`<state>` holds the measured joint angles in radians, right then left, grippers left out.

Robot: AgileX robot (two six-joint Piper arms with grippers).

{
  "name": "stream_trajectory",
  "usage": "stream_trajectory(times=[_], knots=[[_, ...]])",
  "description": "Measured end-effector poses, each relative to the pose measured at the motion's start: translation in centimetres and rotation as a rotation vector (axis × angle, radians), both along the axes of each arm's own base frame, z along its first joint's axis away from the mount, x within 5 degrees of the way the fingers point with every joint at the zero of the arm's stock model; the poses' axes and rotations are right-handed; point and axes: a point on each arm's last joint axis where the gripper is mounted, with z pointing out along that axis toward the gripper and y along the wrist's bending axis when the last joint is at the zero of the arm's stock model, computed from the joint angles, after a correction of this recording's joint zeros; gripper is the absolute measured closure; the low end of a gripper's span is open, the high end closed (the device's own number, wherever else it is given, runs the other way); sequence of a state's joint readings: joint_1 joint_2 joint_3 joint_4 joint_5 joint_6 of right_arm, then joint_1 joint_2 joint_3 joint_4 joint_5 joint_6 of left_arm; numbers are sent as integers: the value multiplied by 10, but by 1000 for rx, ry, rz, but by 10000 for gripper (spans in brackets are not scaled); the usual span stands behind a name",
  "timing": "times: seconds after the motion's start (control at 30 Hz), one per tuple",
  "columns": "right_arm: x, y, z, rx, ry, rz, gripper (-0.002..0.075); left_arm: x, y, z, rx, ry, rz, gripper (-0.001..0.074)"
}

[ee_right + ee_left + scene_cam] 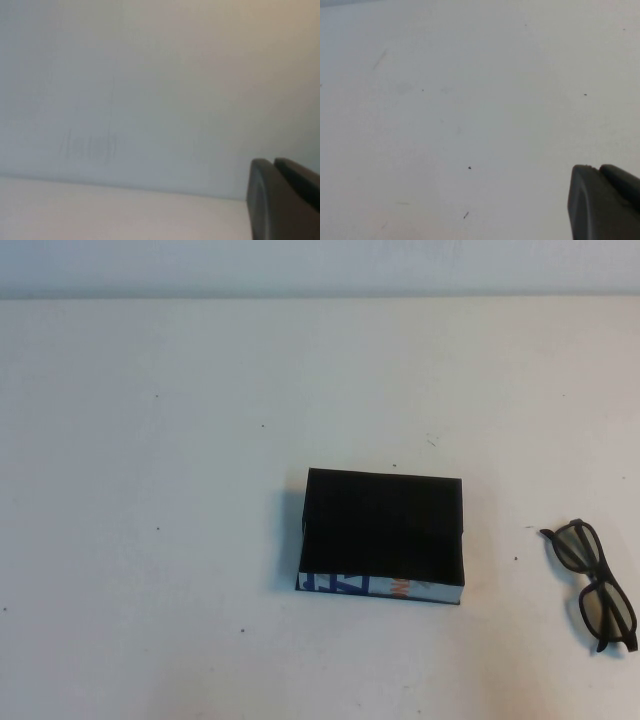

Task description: Take glasses out of glasses case

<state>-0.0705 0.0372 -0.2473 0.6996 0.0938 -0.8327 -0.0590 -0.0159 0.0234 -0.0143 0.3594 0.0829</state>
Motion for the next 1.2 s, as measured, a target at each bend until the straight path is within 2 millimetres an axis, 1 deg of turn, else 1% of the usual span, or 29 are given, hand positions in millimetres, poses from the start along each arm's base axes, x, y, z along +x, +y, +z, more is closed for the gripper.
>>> stream_trajectory(times=[0.1,0.3,0.4,0.5,0.6,0.8,1.2], knots=[[6,-2,-22,9,69,-16,743,0,0,0,0,0,0,739],[16,-6,-73,212,223,-31,743,0,0,0,0,0,0,740],[18,-7,-89,240,265,-37,743,0,0,0,0,0,0,739],[18,-7,-94,236,287,-41,743,0,0,0,0,0,0,739],[17,-6,-100,242,350,-38,743,0,0,0,0,0,0,739],[15,-1,-111,226,482,33,743,0,0,0,0,0,0,739],[14,0,-112,224,498,39,743,0,0,0,0,0,0,739]])
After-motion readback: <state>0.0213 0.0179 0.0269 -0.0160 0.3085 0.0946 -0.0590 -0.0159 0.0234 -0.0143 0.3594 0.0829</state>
